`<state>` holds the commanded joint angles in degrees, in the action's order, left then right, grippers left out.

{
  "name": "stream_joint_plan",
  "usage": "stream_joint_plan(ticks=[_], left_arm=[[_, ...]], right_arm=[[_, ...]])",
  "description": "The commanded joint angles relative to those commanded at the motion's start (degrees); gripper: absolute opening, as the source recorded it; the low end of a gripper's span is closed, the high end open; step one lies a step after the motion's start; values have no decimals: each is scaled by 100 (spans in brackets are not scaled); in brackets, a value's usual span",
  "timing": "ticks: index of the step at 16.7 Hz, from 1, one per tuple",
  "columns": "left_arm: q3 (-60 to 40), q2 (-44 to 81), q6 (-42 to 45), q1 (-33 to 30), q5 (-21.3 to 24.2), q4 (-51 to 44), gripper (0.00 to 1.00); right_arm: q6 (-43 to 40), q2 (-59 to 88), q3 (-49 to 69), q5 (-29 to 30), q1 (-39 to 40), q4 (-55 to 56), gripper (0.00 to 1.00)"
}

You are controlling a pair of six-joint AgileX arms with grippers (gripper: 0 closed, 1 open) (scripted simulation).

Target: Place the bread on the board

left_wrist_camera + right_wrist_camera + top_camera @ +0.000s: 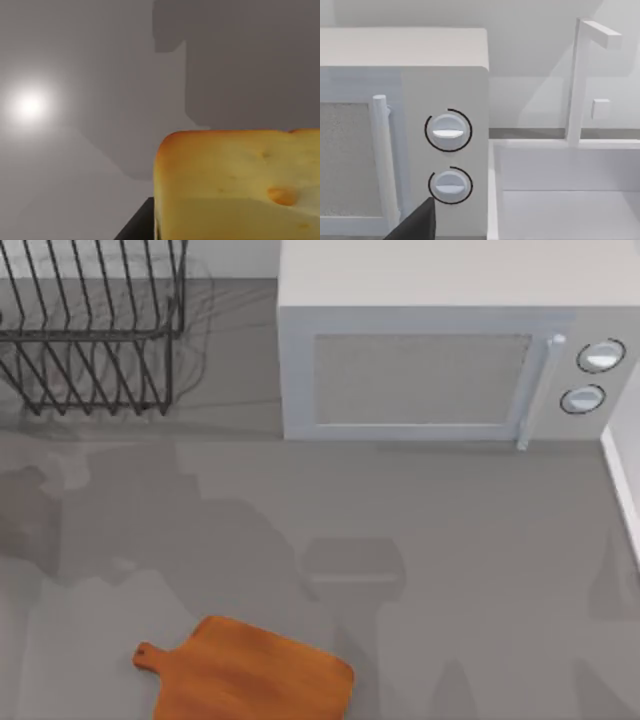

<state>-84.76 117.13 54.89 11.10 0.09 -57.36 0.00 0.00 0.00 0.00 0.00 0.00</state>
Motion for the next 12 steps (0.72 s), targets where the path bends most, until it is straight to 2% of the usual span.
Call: stream_joint_plan(ticks=[5, 12], left_arm=[[-708, -338, -18, -15, -2, -1111, 0], [-785, -384, -60, -13, -7, -1202, 0]], right_arm=[[0, 0, 0, 0, 0, 0, 100], [0, 0, 0, 0, 0, 0, 100]])
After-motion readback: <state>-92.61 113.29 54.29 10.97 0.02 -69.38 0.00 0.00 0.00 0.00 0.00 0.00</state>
